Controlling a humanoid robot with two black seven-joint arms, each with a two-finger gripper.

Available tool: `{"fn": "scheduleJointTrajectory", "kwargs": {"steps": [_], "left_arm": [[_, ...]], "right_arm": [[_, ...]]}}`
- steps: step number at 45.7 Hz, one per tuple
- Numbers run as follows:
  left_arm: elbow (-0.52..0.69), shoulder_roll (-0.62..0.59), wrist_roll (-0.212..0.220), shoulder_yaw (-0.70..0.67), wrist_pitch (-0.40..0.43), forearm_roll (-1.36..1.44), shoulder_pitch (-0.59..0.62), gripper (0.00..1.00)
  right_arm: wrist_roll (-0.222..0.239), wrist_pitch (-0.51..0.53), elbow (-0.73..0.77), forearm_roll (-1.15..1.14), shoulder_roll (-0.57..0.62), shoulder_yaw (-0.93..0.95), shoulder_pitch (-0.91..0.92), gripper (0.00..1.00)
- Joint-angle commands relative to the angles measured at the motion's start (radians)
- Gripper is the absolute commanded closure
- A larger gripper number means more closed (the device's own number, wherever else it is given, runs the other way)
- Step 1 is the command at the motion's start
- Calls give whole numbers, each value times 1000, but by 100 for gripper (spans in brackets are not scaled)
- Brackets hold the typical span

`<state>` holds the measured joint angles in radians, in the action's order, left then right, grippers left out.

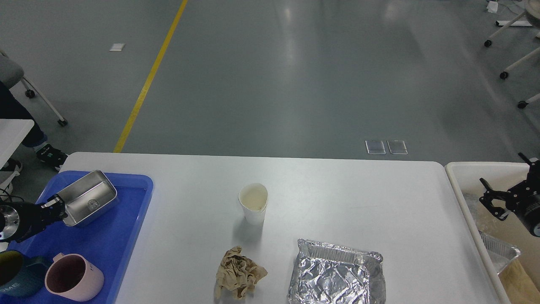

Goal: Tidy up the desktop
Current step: 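Lower the metal tin into the blue tray and release it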

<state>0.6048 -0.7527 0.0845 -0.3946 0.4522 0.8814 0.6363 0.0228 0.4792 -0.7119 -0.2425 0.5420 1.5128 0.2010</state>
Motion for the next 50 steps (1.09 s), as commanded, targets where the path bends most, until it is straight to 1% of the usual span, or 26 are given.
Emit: {"fn": "scheduleJointTrajectory", "kwargs": {"steps": [1,2,6,9,11,17,23,24,27,35,39,40,41,45,50], "left_arm": [[-2,3,3,0,6,-1,-3,100],[-2,3,3,0,6,-1,-3,99],[6,-10,1,-1,14,-9,-1,88],[13,-28,-12,-1,19,-15,-3,74],[15,-48,-17,-4,34,-16,-3,68],[26,-102,-74,-15,103,-18,-4,58],[33,-154,-121,-33,123,-33,-4,40],[39,-177,-126,-47,146,-54,-4,34],[62,-226,-126,-75,206,-94,-3,27],[105,-358,-114,-151,330,-150,11,22],[121,-427,-117,-213,388,-165,22,19],[121,-441,-124,-233,407,-170,25,19],[121,-448,-126,-251,427,-177,29,17],[121,-464,-127,-348,508,-219,36,4],[112,-468,-127,-444,508,-282,34,3]], "right_arm": [[0,1,0,0,3,1,0,0],[0,2,0,0,4,1,0,0],[0,4,0,0,6,1,0,0],[0,2,0,0,3,1,0,0],[0,2,0,0,1,1,1,0],[0,2,-1,0,1,0,3,0],[0,2,-1,0,12,1,5,0],[0,2,-3,0,15,1,5,0],[0,2,-3,0,18,1,5,0],[0,1,-15,0,21,1,2,0],[0,1,-15,0,26,3,0,0],[0,1,-15,0,32,3,0,0],[0,1,-15,0,38,3,0,0],[0,-1,-17,0,65,4,-2,0],[0,-1,-17,0,69,4,1,0]]}}
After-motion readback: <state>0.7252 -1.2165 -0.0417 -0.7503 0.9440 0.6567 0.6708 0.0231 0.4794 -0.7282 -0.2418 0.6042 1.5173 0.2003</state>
